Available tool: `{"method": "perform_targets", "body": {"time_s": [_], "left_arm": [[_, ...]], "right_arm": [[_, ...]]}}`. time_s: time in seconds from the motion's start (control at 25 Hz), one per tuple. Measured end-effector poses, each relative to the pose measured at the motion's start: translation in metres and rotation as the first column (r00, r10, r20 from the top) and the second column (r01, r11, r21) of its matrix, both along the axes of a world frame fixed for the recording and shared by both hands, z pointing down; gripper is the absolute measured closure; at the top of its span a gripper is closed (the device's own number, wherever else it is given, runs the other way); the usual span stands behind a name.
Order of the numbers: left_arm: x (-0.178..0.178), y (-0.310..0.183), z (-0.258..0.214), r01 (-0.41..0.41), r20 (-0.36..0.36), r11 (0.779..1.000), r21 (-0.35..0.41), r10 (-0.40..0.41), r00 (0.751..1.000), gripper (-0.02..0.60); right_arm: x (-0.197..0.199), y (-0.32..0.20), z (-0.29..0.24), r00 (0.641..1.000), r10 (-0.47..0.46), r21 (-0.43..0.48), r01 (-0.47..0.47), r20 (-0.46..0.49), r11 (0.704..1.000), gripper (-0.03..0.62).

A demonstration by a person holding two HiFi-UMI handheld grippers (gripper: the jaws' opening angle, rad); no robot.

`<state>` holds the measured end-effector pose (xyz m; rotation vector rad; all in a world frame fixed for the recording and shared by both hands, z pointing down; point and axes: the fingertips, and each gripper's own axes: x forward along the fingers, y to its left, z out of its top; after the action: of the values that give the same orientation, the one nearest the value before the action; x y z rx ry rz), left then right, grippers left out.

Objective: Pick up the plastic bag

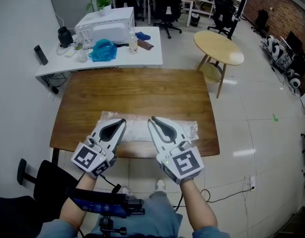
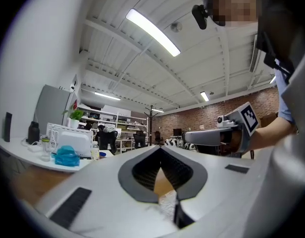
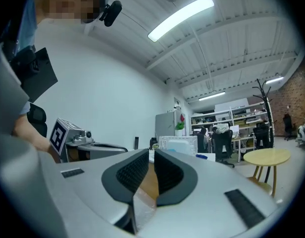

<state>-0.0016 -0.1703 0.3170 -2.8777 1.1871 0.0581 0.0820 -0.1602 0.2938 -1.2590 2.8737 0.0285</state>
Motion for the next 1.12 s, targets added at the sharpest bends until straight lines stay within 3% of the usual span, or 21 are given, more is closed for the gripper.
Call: {"method": "perform_targets", "body": {"time_s": [0.4,0.72,0.88,1.12], "left_arm": [[0.018,-0.025,0.074,-0.028,0.041,0.994,-0.104,0.032,0.999,0.566],[0.027,-0.056,0.143,-0.016,0.152,0.964,-0.267,0.058,0.987,0.566],[0.034,-0.069,0.173,-0.013,0.247,0.932,-0.363,0.11,0.963,0.566],[0.041,-0.074,0.215,0.002,0.391,0.851,-0.525,0.239,0.889,0.566]], "right_arm": [[-0.033,-0.031,0.082,1.0,0.02,-0.114,-0.02,-0.007,0.993,0.594],[-0.034,-0.063,0.159,0.998,0.039,-0.283,-0.053,-0.053,0.958,0.594],[-0.036,-0.074,0.199,0.992,-0.001,-0.37,-0.045,-0.124,0.928,0.593],[-0.036,-0.074,0.254,0.95,-0.113,-0.477,-0.041,-0.29,0.878,0.593]]}}
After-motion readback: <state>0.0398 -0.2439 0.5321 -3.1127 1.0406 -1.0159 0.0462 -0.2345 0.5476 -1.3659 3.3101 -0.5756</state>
